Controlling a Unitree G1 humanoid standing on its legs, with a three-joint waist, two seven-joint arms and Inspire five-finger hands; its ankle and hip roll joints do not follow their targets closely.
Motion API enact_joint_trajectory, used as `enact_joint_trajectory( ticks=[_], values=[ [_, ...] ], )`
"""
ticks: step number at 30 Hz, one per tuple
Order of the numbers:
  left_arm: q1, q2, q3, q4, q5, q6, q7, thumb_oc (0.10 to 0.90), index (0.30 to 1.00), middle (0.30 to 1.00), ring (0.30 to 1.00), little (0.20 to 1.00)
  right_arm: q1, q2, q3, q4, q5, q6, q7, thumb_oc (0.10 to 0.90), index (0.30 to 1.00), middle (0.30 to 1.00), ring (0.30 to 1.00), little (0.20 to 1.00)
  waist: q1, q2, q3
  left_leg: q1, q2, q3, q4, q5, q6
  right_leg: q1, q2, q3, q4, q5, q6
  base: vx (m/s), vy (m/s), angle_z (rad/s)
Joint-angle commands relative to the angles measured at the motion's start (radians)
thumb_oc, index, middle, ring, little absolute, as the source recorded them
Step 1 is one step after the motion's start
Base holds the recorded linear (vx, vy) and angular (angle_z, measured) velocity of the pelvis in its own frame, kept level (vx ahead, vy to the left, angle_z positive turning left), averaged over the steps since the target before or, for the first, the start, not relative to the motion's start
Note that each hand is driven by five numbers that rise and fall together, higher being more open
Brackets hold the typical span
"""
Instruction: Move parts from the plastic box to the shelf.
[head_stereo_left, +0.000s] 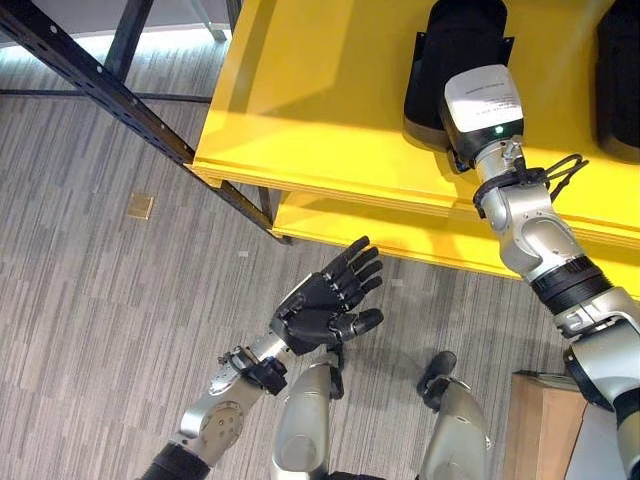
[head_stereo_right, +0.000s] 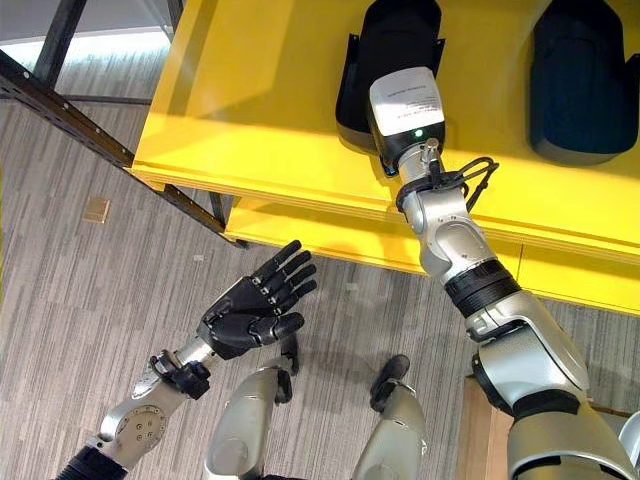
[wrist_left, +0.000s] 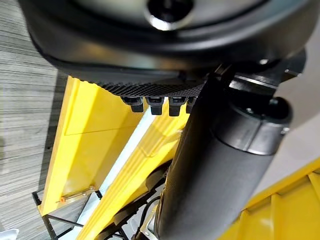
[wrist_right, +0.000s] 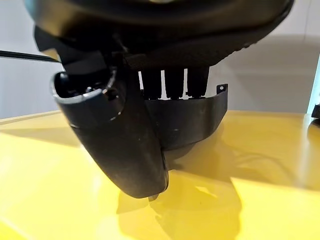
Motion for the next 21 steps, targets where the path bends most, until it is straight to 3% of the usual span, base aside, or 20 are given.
enact_joint_trajectory(
  ticks=[1, 12, 21],
  values=[
    [-0.016, -0.021, -0.015, -0.19, -0.041, -0.053, -0.036, 0.9, 1.0, 1.0, 1.0, 1.0, -0.174, -0.068, 0.032, 0.034, -0.022, 0.053, -0.049, 0.4, 0.3, 0.3, 0.3, 0.3, 0.022, 0.018, -0.005, 0.019, 0.031, -0.013, 0.075, -0.16, -0.028, -0.01, 0.022, 0.037, 0.052, -0.078, 0.044, 0.0, 0.0, 0.0],
    [-0.006, -0.029, -0.002, -0.174, -0.073, -0.066, -0.028, 0.9, 1.0, 1.0, 1.0, 1.0, -0.224, -0.095, 0.069, 0.087, -0.027, 0.034, -0.049, 0.4, 0.3, 0.3, 0.3, 0.3, 0.031, 0.019, -0.005, 0.048, 0.041, -0.013, 0.005, -0.119, -0.047, 0.016, 0.048, 0.029, 0.003, -0.073, 0.035, 0.01, -0.006, -0.01],
    [0.012, -0.038, 0.007, -0.16, -0.056, -0.071, -0.024, 0.9, 1.0, 1.0, 1.0, 1.0, -0.279, -0.114, 0.122, 0.133, -0.036, -0.006, -0.062, 0.4, 0.3, 0.3, 0.3, 0.3, 0.055, 0.013, -0.005, 0.058, 0.07, -0.014, -0.026, -0.092, -0.066, 0.032, 0.047, -0.015, 0.001, -0.081, 0.026, 0.02, -0.039, 0.0]
  ],
)
